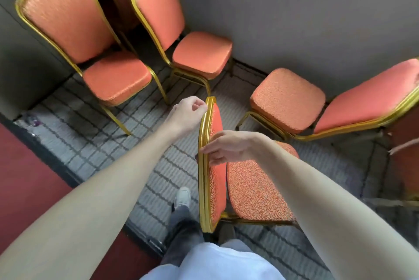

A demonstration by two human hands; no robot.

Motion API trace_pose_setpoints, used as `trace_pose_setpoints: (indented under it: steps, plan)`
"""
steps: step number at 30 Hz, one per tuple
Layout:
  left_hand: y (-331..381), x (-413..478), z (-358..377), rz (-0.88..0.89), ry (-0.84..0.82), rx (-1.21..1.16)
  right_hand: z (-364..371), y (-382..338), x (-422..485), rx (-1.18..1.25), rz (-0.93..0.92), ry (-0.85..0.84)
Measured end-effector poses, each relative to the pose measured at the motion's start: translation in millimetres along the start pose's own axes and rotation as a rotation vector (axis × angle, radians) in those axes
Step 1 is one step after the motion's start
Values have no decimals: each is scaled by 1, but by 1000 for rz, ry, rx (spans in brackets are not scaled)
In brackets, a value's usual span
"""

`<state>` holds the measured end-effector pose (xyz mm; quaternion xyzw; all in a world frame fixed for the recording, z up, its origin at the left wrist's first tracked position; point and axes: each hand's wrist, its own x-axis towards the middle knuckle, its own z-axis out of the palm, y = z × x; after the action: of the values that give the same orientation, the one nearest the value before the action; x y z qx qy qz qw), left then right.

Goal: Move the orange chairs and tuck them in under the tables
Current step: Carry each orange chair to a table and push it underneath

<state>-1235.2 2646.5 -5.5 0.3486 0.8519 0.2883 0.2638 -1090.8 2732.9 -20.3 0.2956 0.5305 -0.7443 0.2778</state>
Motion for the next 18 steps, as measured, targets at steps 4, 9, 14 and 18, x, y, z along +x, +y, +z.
trace_pose_setpoints:
  steps: [4,9,14,18]
  plan:
    - [63,38,38,426,-178,131,-37,8,-54,11,-22,-2]
    - [98,42,88,861,-408,299,-39,30,-100,154,-68,231]
    - [126,35,105,867,-466,140,-17,50,-133,282,-129,522]
    - [149,34,117,952,-517,125,-10,55,-148,288,-134,763]
